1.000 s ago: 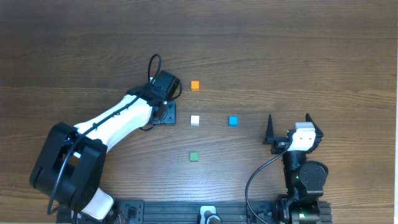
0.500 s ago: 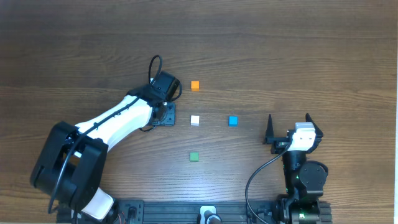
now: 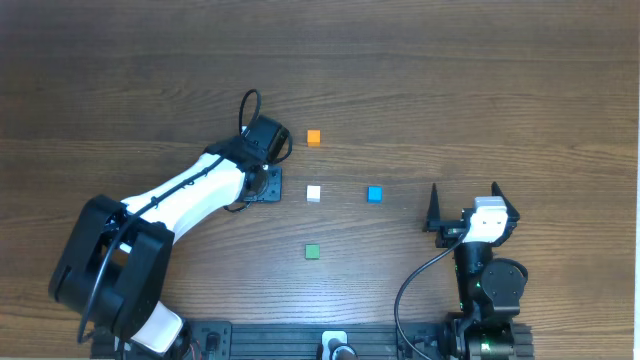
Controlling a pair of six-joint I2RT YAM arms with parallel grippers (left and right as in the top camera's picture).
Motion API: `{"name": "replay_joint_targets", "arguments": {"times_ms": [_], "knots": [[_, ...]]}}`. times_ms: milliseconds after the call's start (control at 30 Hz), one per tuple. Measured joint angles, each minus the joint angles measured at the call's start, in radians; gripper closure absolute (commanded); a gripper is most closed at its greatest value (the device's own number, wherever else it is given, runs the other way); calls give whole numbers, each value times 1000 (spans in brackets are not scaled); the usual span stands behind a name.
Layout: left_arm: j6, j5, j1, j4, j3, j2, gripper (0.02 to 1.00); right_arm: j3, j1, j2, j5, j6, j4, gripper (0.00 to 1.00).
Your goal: Stack Cubes
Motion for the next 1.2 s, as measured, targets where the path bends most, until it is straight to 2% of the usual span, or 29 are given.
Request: {"name": "replay_joint_targets", "arguments": {"times_ms": [200, 300, 367, 600, 833, 1033, 1200], "knots": [[0, 0, 0, 8, 0, 0, 803, 0, 0, 0, 0, -1, 0, 9], [-5, 0, 0, 15, 0, 0, 890, 0, 0, 0, 0, 0, 0, 9], [-20, -1, 0, 14, 0, 0, 910, 0, 0, 0, 0, 0, 0, 9], [-98, -7, -31, -53, 16, -25, 945, 0, 0, 0, 0, 0, 0, 9], [-213, -44, -150, -217, 231, -43, 950, 0, 0, 0, 0, 0, 0, 9], [-287, -51, -264, -213, 303, -44, 956, 0, 0, 0, 0, 0, 0, 7], [-312, -54, -301, -176, 303, -4, 958, 0, 0, 0, 0, -1, 0, 9]]}}
